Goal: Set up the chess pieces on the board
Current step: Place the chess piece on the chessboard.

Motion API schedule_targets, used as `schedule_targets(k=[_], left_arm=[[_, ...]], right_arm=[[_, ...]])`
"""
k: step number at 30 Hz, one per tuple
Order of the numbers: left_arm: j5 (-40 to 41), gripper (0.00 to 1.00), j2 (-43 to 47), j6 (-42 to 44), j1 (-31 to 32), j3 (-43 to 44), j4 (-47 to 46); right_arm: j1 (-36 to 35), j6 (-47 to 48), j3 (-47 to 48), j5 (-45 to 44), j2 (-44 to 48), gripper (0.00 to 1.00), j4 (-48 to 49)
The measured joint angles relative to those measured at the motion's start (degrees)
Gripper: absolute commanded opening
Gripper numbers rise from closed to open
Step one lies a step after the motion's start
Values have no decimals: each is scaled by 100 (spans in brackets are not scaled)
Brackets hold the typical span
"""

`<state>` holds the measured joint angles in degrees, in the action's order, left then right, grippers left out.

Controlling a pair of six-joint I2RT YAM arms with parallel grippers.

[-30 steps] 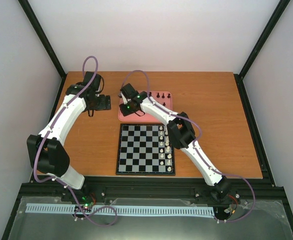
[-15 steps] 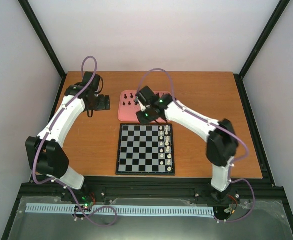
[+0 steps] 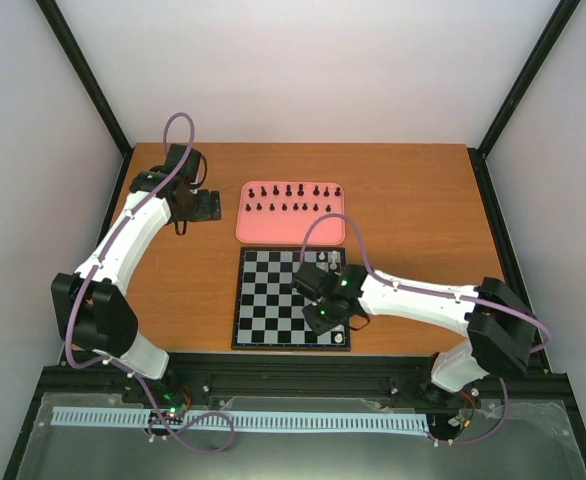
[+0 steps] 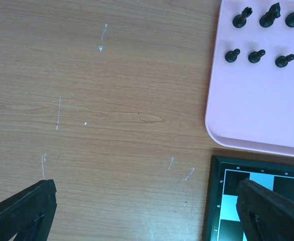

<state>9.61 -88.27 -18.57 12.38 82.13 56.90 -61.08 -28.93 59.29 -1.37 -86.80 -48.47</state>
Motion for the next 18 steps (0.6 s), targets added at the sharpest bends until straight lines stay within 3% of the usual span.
schedule_targets(k=[5,18], left_arm=[[0,100,0,-26,0,-94,-13],[7,100,24,-33,0,-170,-31]], right_arm=[[-9,-424,-656,-87,509,3,164],[-315,-807,-769,-120,658,3,330]])
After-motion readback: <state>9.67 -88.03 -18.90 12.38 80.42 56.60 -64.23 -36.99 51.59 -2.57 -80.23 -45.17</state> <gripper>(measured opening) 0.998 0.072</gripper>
